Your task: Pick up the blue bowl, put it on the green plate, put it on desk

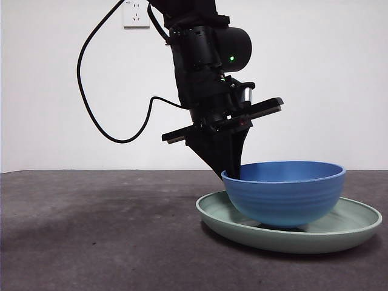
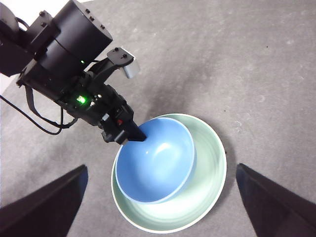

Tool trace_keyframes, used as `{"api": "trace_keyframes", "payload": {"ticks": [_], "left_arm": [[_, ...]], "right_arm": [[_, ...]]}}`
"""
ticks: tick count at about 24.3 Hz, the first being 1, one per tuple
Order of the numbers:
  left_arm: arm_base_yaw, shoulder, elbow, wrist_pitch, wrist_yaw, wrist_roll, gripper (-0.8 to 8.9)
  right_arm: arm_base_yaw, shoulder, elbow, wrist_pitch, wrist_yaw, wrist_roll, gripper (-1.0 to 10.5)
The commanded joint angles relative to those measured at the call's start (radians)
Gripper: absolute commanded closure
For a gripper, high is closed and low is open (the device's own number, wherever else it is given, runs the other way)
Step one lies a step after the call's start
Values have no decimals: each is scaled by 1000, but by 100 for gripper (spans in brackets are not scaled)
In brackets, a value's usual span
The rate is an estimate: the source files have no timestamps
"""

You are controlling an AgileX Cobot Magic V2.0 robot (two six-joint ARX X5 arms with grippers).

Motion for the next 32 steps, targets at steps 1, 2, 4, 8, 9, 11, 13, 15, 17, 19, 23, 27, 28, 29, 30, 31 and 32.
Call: {"api": "trace_keyframes", "payload": {"ticks": [1,2,4,8,9,11,13,15,17,19,23,27,28,29,30,31,32], "left_arm": [[-8,22,32,-13,-8,2,781],[-8,22,32,-14,-8,2,740],[-8,22,32,1,-8,1,556],[1,22,96,-25,-8,10,267],[9,22,135,-63,-8,10,220],[24,21,224,-151,-8,31,157],[41,5,302,-222,-8,52,152],[51,-37,348,-290,-8,86,153],[54,-107,351,-337,-8,119,157],[55,-192,351,-394,-8,153,156],[55,-376,350,-467,-8,174,157],[62,-574,323,-467,-9,241,157],[64,-629,287,-466,-9,249,157],[67,-689,237,-465,-9,256,157],[69,-753,171,-460,-9,257,157],[69,-792,128,-453,-9,257,157],[70,-850,64,-439,-9,256,157]], "right_arm": [[3,3,16,8,0,-14,468],[3,3,16,7,0,-14,468],[3,3,16,7,0,-14,468],[3,3,16,6,0,-15,468],[3,3,16,7,0,-17,468],[3,3,16,7,0,-17,468],[3,3,16,6,0,-18,468],[3,3,16,6,0,-18,468],[3,3,16,7,1,-22,468],[3,3,16,7,1,-29,468],[3,3,16,6,0,-29,468],[3,3,16,-6,0,-29,468],[3,3,16,-10,0,-29,468],[3,3,16,-16,0,-29,468],[3,3,16,-23,0,-29,468],[3,3,16,-26,0,-29,468],[3,3,16,-31,0,-29,468]]}}
